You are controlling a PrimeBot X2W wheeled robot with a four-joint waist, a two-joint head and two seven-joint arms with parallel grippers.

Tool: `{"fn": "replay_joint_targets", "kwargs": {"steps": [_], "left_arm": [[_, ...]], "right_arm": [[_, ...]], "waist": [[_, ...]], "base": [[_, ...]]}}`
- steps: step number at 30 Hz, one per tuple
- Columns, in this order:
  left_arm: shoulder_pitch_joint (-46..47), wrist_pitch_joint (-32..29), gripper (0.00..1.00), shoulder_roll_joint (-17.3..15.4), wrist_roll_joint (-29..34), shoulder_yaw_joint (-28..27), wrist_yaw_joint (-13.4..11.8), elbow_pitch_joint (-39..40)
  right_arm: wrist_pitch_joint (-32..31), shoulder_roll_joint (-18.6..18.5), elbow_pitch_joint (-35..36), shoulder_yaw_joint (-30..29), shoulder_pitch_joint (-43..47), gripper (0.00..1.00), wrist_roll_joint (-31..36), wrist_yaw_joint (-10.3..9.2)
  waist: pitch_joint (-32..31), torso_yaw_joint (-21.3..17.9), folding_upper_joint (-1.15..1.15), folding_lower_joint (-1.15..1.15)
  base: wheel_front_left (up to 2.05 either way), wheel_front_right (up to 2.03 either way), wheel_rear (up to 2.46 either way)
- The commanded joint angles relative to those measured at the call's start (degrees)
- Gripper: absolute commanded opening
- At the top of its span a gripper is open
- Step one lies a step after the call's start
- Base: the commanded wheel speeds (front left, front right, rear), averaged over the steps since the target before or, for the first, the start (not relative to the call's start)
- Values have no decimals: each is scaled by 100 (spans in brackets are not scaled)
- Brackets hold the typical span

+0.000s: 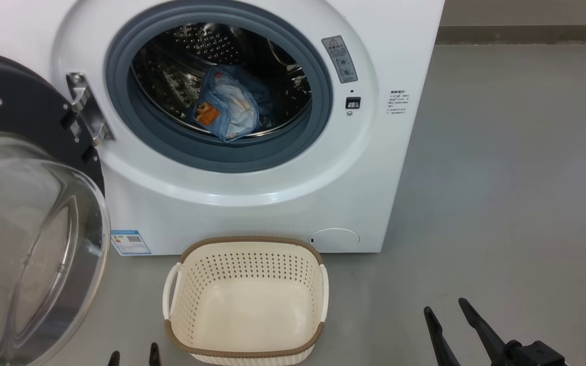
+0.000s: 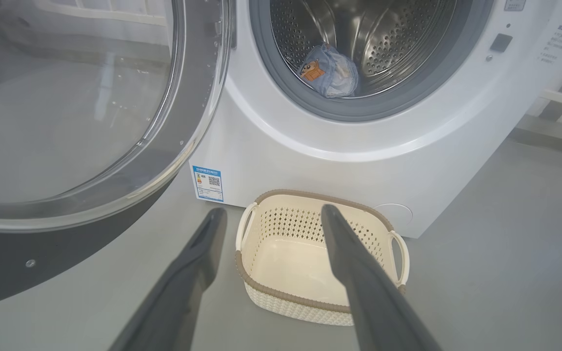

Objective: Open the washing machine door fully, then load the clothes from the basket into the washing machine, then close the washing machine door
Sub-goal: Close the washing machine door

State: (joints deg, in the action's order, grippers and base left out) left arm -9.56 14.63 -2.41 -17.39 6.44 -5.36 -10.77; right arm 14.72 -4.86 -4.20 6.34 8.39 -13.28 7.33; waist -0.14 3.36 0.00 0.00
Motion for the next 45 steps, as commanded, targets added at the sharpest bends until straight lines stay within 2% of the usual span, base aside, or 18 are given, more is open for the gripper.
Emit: {"fn": "replay_joint_targets", "kwargs": {"steps": [1,6,11,29,38,44,45], "left_arm": [[133,37,100,-47,83,-201,-42,165],[118,37,100,-47,95,-189,-42,182],[97,37,100,-47,104,-192,-93,227],[-68,37,100,-47,42,-229,-341,365],[-146,37,100,-47,-217,-455,-607,726],[-215,37,100,-47,-393,-557,-723,865],[-226,37,76,-47,-532,-574,-735,868]], "right_arm": [[28,-24,132,131,-84,100,12,16],[28,-24,128,140,-74,100,11,16],[28,-57,109,224,-104,100,-3,16],[28,-171,-46,820,-426,100,-158,16],[28,-334,-307,1398,-1055,100,-273,16],[28,-361,-445,1580,-1290,100,-360,16],[28,-365,-458,1596,-1307,100,-368,16]], "waist": [[-17,35,0,0],[-55,153,0,0],[-103,450,0,0],[-257,2439,0,0],[34,2667,0,0],[112,2714,0,0],[120,2719,0,0]], "base": [[0,0,0],[0,0,0],[0,0,0],[0,0,0],[0,0,0],[0,0,0],[0,0,0]]}}
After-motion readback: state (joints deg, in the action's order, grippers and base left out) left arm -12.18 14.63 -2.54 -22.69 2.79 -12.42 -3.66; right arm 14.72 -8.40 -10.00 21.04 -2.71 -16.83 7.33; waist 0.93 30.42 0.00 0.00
